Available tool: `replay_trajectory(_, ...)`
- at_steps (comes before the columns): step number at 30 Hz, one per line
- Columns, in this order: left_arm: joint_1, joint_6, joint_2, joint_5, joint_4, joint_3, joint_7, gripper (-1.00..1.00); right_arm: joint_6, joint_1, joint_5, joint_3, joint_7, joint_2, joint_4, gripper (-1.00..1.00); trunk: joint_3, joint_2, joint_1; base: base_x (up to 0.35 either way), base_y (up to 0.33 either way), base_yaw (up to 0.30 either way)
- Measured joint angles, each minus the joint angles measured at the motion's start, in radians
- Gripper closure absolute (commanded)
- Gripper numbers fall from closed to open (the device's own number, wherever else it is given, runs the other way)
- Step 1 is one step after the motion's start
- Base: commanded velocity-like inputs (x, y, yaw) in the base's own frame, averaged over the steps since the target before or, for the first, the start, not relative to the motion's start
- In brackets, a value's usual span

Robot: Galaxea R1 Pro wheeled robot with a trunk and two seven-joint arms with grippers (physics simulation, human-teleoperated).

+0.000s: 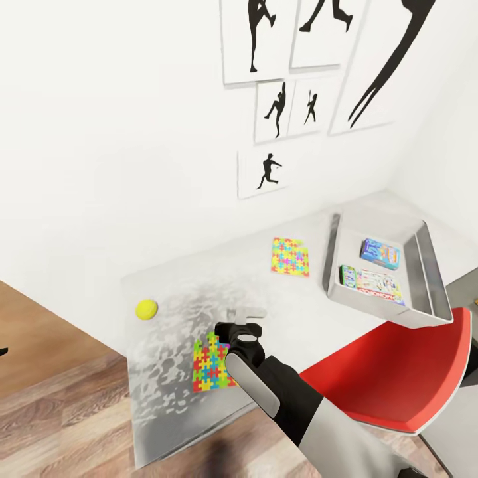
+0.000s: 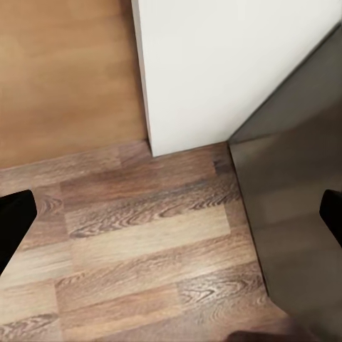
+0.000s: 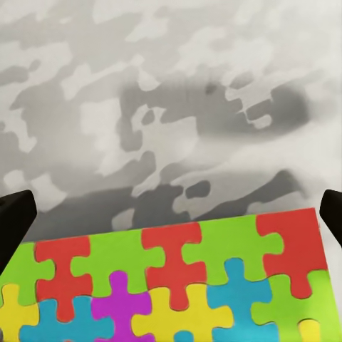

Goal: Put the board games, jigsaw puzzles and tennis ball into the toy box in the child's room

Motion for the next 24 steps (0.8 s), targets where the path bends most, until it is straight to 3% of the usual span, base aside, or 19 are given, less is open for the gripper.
replay_trajectory(24,0.000,-0.001,-0.002,0.000,0.000,0.000,0.001,-1.00,0.003,0.000,0.012,0.000,0.000,0.000,-0.013,-1.00,-0.019,0.000,0.000,0.000,-0.002,0.000)
